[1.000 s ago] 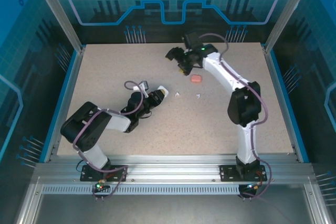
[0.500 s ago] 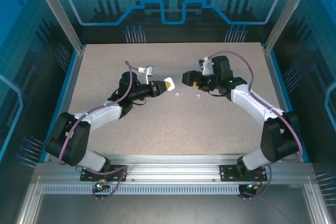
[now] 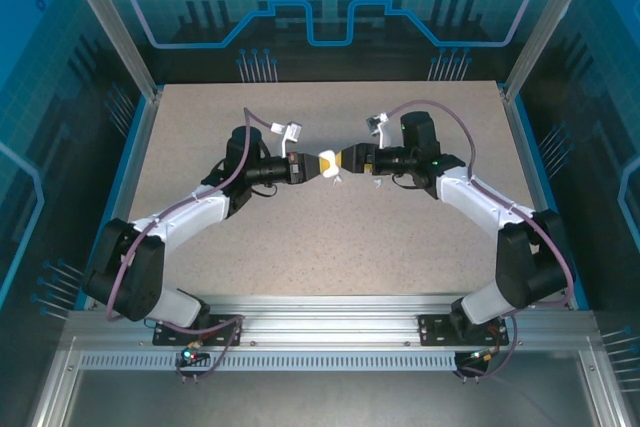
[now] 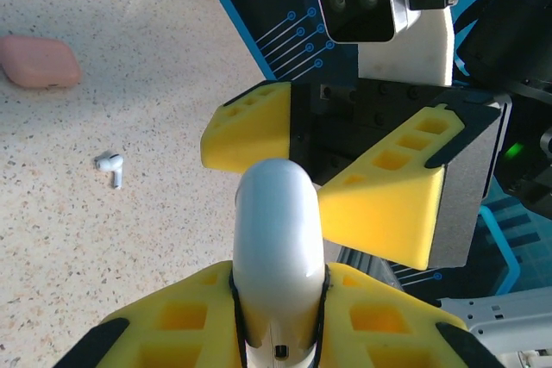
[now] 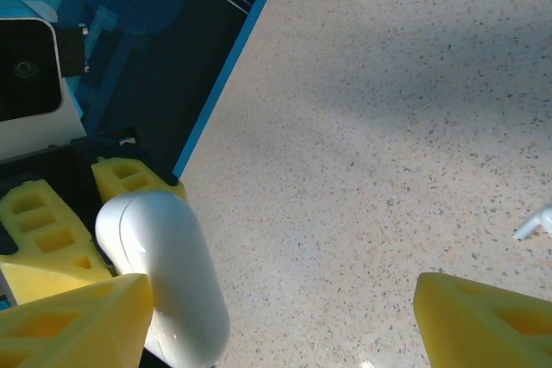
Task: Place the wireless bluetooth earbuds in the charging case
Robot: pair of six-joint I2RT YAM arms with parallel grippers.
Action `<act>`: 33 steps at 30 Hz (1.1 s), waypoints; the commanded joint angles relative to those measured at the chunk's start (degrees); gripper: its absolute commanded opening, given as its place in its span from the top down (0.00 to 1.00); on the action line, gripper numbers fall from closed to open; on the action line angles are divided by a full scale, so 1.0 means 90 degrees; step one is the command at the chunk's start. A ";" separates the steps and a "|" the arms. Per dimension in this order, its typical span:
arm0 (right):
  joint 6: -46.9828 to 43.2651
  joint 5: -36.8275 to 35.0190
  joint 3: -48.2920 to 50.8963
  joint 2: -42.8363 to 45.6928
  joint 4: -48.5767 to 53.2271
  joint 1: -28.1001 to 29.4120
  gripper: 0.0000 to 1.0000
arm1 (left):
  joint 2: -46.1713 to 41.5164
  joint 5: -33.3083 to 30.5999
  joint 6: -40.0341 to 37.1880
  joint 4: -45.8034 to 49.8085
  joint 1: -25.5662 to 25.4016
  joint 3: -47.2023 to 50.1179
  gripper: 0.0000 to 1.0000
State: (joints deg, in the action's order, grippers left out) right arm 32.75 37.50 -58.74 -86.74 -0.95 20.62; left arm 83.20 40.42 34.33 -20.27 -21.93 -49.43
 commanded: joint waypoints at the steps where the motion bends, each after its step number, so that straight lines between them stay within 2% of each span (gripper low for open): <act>1: -0.0010 0.0155 0.0030 -0.0103 -0.0240 0.0067 0.20 | -0.0193 0.0204 -0.0118 0.0019 0.0022 -0.0173 1.00; 6: -0.0093 0.0374 0.0027 -0.0105 -0.0214 0.0175 0.21 | -0.0172 0.0127 -0.0142 -0.0007 0.0020 -0.0138 1.00; 11: -0.0396 0.0243 -0.0061 -0.0106 0.0157 0.0335 0.22 | -0.0138 0.0078 -0.0122 -0.0091 0.0015 -0.0117 1.00; 25: 0.0034 0.0021 0.0257 -0.0679 -0.0075 -0.0260 0.26 | -0.0384 0.0107 -0.0103 -0.0257 0.0019 0.0033 1.00; 33: 0.0064 0.0299 0.0476 -0.0199 -0.0070 -0.0289 0.28 | -0.0416 0.0083 -0.0091 -0.0362 0.0021 0.0179 1.00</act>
State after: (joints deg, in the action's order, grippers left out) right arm 32.99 38.04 -55.24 -91.77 -1.50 18.52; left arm 80.71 39.53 34.33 -21.41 -21.63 -49.30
